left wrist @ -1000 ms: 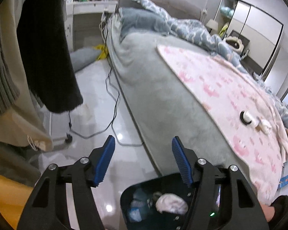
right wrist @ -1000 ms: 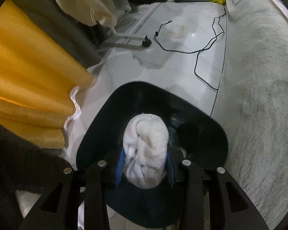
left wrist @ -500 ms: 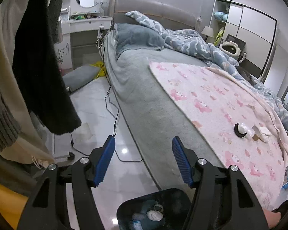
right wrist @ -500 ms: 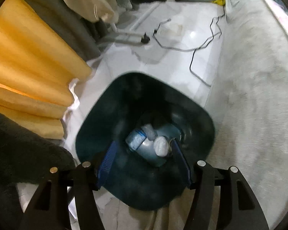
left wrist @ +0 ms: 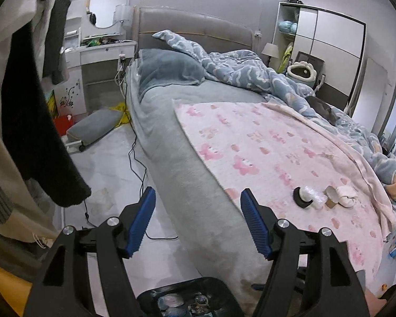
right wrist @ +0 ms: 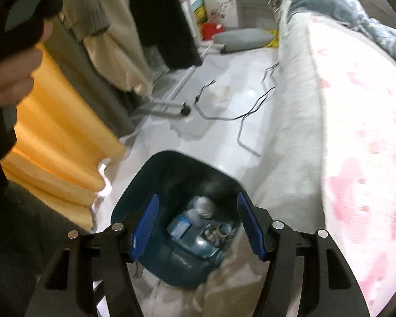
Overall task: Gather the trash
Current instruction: 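Move both tools back over the bed toward the remaining items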
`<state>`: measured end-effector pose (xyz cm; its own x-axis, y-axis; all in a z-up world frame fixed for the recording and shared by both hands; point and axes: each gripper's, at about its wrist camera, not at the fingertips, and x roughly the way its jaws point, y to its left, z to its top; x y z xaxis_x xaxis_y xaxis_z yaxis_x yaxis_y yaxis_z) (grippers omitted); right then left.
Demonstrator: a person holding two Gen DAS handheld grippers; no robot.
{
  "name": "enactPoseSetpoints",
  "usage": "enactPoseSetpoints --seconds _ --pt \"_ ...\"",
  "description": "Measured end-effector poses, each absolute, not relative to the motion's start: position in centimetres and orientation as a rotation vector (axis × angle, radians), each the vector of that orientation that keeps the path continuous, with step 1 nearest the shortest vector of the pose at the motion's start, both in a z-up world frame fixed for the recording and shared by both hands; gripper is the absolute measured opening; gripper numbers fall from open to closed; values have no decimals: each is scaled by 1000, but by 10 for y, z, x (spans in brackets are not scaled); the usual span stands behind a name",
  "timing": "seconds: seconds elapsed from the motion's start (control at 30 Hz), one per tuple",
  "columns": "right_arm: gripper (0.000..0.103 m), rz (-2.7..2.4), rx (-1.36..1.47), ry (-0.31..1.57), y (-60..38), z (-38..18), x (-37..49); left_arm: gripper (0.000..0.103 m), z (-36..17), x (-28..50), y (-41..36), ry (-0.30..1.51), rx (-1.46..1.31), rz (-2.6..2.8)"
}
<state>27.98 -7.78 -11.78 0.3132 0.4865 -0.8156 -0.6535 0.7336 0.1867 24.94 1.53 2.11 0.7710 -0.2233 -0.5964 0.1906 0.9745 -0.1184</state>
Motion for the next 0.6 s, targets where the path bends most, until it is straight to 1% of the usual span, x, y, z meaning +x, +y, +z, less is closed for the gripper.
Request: enactPoseSetpoints --seconds 0.13,0.27,0.6 --pt "63 695 -182 945 -101 -109 284 72 25 251 -2 650 -42 -242" --pt "63 635 -159 930 -128 -108 295 73 24 254 -16 657 -46 -263" --pt "64 487 -104 856 -194 -91 306 75 5 268 -67 686 -39 -336"
